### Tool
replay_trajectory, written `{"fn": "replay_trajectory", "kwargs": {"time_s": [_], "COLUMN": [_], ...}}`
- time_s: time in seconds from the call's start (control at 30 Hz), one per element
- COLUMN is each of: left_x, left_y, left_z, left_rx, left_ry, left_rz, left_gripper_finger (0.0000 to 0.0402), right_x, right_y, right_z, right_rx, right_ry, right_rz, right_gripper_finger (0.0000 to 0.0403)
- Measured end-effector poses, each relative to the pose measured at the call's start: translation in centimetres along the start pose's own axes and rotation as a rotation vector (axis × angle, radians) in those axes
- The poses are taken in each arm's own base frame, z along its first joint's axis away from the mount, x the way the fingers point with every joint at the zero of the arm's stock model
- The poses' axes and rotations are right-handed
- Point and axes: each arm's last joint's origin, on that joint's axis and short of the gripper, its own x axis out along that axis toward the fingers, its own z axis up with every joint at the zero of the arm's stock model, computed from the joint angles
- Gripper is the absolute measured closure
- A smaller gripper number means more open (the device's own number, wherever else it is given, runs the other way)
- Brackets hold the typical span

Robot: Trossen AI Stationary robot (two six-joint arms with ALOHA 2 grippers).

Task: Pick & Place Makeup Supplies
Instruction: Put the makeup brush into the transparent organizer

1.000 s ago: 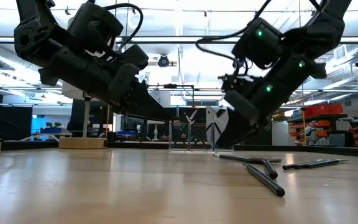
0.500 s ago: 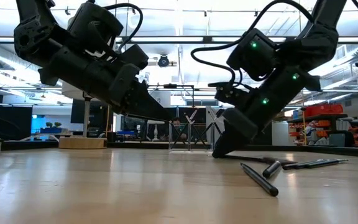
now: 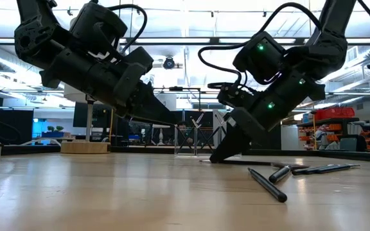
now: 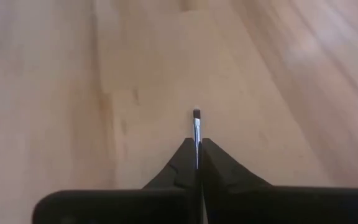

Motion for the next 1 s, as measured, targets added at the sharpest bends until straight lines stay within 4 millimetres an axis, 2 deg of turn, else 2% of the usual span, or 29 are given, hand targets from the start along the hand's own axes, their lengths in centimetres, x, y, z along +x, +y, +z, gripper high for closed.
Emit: {"fn": "replay_trajectory", "kwargs": {"time_s": [0.3, 0.47, 0.67, 0.9, 1.0], "left_x": [0.0, 0.4, 2.3, 4.5, 4.9], "left_y": [0.0, 0.4, 0.8, -0.2, -0.3], "left_z": [0.0, -0.4, -0.8, -1.3, -1.3], "left_rx": [-0.015, 0.052, 0.064, 0.11, 0.111], "left_ry": [0.001, 0.015, 0.053, 0.08, 0.083], "left_rz": [-0.005, 0.026, -0.016, -0.042, -0.044], "left_gripper_finger": [0.0275, 0.0275, 0.0275, 0.0275, 0.0275], "right_x": [0.0, 0.0, -0.1, -0.1, -0.1], "right_y": [0.1, 0.3, 0.7, 0.6, 0.6], "right_z": [0.2, 0.3, 1.1, 0.9, 0.8], "right_rx": [0.001, -0.037, -0.13, -0.127, -0.127], "right_ry": [-0.021, -0.033, -0.103, -0.077, -0.073], "right_rz": [0.01, 0.054, 0.159, 0.158, 0.157], "right_gripper_finger": [0.0396, 0.0395, 0.0395, 0.0395, 0.0395]}}
